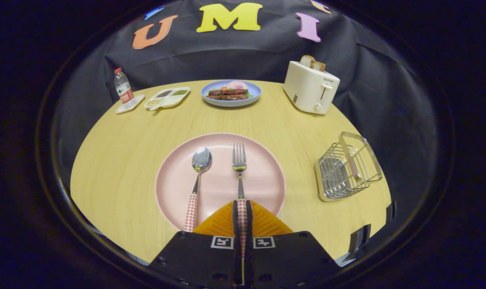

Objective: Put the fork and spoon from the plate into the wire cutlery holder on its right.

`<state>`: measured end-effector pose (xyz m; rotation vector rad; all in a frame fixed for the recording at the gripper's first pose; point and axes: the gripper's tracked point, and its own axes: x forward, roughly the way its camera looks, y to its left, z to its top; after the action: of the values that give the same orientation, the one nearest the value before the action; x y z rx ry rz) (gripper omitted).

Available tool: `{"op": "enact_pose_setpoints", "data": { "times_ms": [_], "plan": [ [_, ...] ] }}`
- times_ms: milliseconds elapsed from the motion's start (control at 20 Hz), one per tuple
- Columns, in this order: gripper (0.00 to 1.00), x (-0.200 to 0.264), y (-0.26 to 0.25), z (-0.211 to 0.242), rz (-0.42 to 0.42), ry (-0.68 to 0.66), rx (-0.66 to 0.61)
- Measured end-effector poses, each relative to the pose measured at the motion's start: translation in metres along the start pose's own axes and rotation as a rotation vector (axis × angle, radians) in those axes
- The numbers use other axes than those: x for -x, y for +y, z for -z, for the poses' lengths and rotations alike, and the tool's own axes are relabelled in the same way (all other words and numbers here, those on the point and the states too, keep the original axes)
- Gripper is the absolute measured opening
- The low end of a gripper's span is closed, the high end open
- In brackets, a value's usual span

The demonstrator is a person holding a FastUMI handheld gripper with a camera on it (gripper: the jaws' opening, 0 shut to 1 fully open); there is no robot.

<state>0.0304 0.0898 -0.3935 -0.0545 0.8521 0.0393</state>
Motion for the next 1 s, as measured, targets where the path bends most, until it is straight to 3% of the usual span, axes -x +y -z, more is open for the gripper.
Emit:
{"op": "enact_pose_setpoints", "data": {
  "times_ms": [200, 500, 650, 1000],
  "plan": [
    [0.03, 0.041, -0.028, -0.018, -0.024, 0.006, -0.047],
    [0.03, 0.085, -0.095, -0.062, 0.002, -0.052, -0.001],
    [0.03, 0.092, -0.132, -0.079, 0.034, -0.052, -0.009],
    [0.03, 0.093, -0.179, -0.093, 0.002, 0.0, 0.007]
  ]
}}
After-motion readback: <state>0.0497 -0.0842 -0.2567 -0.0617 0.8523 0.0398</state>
